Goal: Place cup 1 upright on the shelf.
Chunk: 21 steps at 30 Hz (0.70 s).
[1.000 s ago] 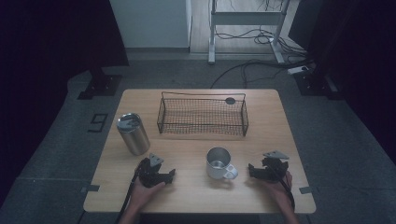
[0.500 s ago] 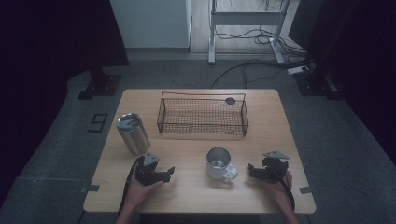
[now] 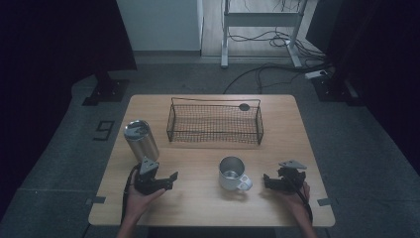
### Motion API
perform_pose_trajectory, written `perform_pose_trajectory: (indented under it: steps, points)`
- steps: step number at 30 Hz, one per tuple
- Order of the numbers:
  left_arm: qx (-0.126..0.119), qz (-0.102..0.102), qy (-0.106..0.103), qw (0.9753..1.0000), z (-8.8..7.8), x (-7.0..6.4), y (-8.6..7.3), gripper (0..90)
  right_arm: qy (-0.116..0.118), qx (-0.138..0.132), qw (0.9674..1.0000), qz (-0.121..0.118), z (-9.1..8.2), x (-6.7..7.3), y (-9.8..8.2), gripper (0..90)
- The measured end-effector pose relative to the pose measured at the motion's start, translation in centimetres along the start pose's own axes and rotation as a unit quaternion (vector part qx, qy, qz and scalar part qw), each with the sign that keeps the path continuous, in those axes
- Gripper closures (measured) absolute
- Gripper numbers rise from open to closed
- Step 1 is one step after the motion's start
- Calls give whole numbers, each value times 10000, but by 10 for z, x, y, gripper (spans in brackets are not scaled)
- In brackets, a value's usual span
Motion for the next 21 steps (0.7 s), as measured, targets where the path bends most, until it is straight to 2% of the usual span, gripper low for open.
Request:
perform_pose_trajectory:
  steps: [11,21]
  points:
    - [-144,-117,80,9998,-10,13,11,146,-2,-7,10000,5,0,0,0,2]
    - [-236,-200,348,9989,-23,31,15,143,-15,-8,10000,20,0,0,0,2]
Point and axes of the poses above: each handheld gripper's, and its own axes: z roughly forward along the jaws, y roughly out of its top, x roughly to its left, the point moved 2 cm from there along z, roughly forward along the jaws, and after that the axes turned 2 degrees about -z, right-handed, at the moved point
